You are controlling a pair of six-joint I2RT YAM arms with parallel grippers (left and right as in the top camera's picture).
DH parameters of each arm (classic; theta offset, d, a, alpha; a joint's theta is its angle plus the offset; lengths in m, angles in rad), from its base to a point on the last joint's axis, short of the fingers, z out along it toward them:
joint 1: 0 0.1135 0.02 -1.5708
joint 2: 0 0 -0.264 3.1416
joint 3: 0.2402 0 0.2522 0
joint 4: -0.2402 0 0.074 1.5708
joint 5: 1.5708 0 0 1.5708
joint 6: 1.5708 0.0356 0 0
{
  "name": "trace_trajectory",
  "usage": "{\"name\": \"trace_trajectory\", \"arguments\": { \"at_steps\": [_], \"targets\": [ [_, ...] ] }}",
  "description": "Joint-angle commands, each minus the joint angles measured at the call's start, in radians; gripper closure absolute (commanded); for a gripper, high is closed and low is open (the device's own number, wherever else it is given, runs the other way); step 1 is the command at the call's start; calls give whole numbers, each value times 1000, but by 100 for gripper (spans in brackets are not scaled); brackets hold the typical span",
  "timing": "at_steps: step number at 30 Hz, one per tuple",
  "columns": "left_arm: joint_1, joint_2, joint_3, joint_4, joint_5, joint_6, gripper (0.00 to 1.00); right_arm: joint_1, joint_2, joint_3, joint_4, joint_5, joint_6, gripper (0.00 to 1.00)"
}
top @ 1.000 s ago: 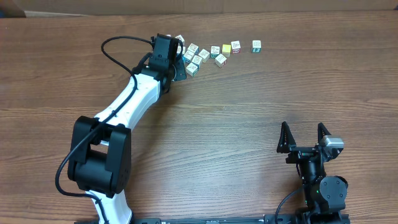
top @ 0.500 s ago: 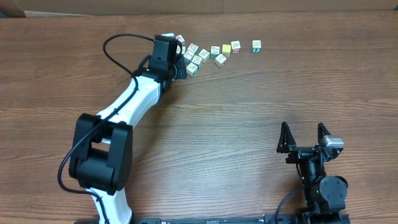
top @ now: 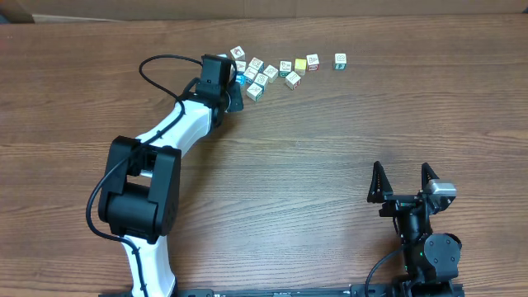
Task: Form a horizontal line
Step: 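Close the left gripper on the white butterfly block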
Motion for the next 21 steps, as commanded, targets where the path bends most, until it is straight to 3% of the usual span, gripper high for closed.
{"name": "trace_trajectory", "arguments": {
  "at_steps": [1, 21],
  "targets": [
    [5, 35, -6, 13, 13, -26, 96, -3, -10, -14, 4, -1, -4, 0],
    [67, 47, -4, -25, 53, -64, 96, -3, -10, -14, 4, -1, -5, 0]
  ]
}}
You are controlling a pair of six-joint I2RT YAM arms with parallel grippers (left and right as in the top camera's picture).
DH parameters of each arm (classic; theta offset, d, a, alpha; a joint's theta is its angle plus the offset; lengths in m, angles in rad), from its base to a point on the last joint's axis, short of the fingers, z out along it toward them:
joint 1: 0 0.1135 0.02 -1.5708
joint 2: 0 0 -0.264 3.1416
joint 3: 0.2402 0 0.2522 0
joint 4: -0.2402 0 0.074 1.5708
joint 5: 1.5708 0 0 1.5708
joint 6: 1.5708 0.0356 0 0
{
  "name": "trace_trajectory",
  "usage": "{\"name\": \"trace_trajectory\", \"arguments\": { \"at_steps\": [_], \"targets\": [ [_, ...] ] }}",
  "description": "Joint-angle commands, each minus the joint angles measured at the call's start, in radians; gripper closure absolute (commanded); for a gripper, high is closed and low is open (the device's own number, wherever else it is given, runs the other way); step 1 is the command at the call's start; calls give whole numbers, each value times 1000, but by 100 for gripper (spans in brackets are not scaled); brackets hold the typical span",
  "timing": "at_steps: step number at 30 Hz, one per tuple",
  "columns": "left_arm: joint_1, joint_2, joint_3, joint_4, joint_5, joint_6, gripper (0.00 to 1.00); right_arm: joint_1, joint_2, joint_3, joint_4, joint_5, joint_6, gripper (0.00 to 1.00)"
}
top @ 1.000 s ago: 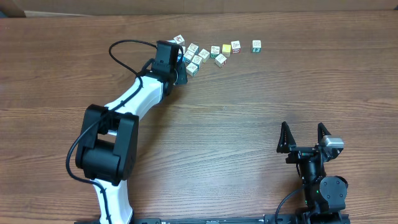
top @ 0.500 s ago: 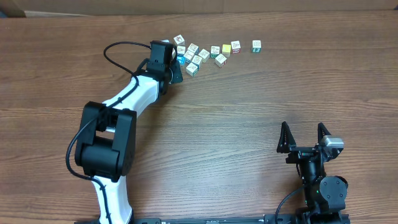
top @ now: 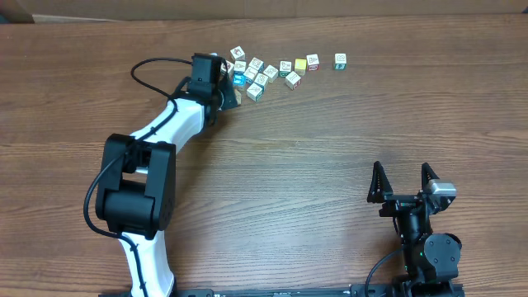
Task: Form a horizontal line
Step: 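Close the left gripper on the white butterfly block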
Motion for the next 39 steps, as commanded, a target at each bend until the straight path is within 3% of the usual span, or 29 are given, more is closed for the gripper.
{"name": "trace_trajectory", "arguments": {
  "at_steps": [1, 9, 16, 24, 27, 30, 33, 39],
  "targets": [
    [18, 26, -9, -34, -3, -28, 96, -3, -10, -14, 4, -1, -5, 0],
    [25, 25, 3, -61, -2, -27, 96, -3, -10, -14, 4, -1, -5, 0],
    [25, -23, 81, -184, -3, -19, 96, -3, -10, -14, 4, -1, -5, 0],
    [23, -47, 88, -187, 26, -13, 92, -3, -10, -14, 4, -1, -5, 0],
    [19, -47, 88, -183, 32, -13, 75, -3, -10, -14, 4, -1, -5, 0],
    [13, -46, 88, -169, 32, -13, 40, -3, -10, -14, 4, -1, -5, 0],
    [2, -46, 88, -160, 32, -12, 34, -3, -10, -14, 4, -1, -5, 0],
    [-24, -46, 85, -143, -9, -11, 36, -3, -10, -14, 4, -1, -5, 0]
  ]
}}
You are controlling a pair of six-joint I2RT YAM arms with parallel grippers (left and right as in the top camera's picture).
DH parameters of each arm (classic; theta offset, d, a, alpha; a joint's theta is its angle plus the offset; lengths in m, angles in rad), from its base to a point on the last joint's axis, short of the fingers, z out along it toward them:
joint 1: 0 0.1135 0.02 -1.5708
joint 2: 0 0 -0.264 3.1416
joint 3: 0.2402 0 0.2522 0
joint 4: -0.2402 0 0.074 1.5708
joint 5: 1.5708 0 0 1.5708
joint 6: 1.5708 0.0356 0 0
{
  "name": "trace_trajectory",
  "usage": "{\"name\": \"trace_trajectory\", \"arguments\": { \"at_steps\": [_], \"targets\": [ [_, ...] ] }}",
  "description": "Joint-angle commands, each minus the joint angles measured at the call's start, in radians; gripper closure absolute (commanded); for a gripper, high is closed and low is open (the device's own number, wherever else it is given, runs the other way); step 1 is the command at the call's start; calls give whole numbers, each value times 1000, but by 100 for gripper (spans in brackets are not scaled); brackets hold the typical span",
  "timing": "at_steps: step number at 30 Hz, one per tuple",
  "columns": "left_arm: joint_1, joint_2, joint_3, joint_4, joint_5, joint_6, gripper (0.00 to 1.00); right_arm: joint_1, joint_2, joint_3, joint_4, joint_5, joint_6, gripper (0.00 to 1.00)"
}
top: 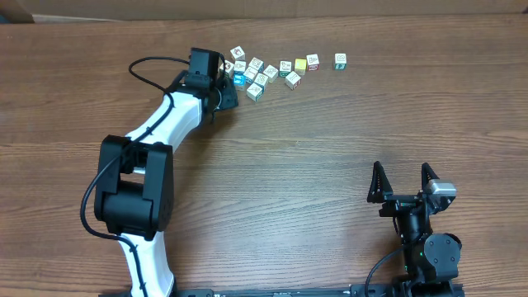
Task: Form a horizontal line
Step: 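Close the left gripper on the white butterfly block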
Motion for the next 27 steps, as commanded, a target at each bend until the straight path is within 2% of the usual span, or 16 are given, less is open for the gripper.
{"name": "trace_trajectory", "arguments": {
  "at_steps": [1, 8, 19, 24, 27],
  "targets": [
    [-25, -36, 16, 9, -43, 5, 36, -3, -10, -14, 4, -1, -5, 0],
    [-68, -35, 12, 14, -149, 5, 34, -3, -10, -14, 4, -1, -5, 0],
    [-69, 28, 11, 45, -179, 5, 31, -3, -10, -14, 4, -1, -5, 0],
    [-69, 50, 11, 71, -179, 5, 44, -3, -10, -14, 4, -1, -5, 0],
    [-69, 51, 11, 71, -179, 5, 47, -3, -10, -14, 4, -1, -5, 0]
  ]
}}
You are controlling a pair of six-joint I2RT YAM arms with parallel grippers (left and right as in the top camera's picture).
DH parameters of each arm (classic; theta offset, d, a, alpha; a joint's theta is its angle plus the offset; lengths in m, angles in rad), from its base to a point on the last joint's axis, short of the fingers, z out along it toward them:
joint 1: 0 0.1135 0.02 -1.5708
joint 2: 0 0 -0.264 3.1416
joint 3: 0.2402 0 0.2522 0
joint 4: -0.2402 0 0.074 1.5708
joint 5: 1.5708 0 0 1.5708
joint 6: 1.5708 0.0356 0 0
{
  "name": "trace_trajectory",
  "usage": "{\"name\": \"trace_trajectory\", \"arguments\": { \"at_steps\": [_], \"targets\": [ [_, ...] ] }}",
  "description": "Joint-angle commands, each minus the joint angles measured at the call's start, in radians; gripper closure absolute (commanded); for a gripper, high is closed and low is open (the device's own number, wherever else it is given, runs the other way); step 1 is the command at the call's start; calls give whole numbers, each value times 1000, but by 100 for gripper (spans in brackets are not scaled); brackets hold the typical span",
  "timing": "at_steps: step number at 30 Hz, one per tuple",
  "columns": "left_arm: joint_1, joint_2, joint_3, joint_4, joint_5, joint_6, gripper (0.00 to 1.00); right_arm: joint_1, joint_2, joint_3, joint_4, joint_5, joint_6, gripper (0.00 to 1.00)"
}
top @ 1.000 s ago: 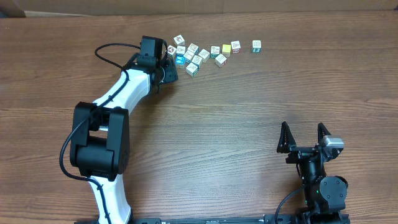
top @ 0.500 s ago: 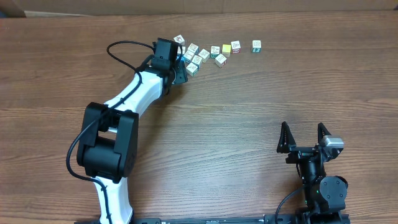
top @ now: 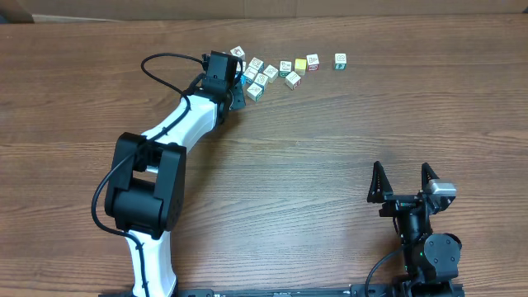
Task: Form a horizontal line
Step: 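Close the left gripper on the white butterfly block, then lift the butterfly block and carry it right with the left gripper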
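Several small picture cubes lie at the far middle of the table. A loose row runs from a white cube (top: 256, 63) past a yellow cube (top: 300, 63) to a lone cube (top: 340, 59) at the right. More cubes, such as one at the front (top: 255, 92), bunch up at the left end. My left gripper (top: 236, 87) is at the left edge of that bunch, its fingers mostly hidden under the wrist, so its state is unclear. My right gripper (top: 404, 177) stands open near the front right, far from the cubes.
The left arm (top: 177, 132) stretches diagonally from its base at the front left to the cubes. A black cable (top: 161, 66) loops beside its wrist. A cardboard edge runs along the far side of the table.
My left gripper has moved to the right, back against the left edge of the cube bunch, and now covers the blue-lit cube there. The right arm has not moved.
My left gripper was at the left edge of the cube bunch. It then stood a little further left, clear of the cubes, at the two later moments. Now it is back at the bunch. The cubes look about where they were.
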Motion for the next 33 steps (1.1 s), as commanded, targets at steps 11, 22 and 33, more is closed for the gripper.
{"name": "trace_trajectory", "arguments": {
  "at_steps": [11, 22, 33],
  "targets": [
    [1, 51, 11, 9, -21, 9, 48, -3, -10, -14, 4, -1, -5, 0],
    [4, 50, 12, 13, -21, 13, 59, -3, -10, -14, 4, -1, -5, 0],
    [9, 50, 15, 19, -20, 29, 57, -3, -10, -14, 4, -1, -5, 0]
  ]
}}
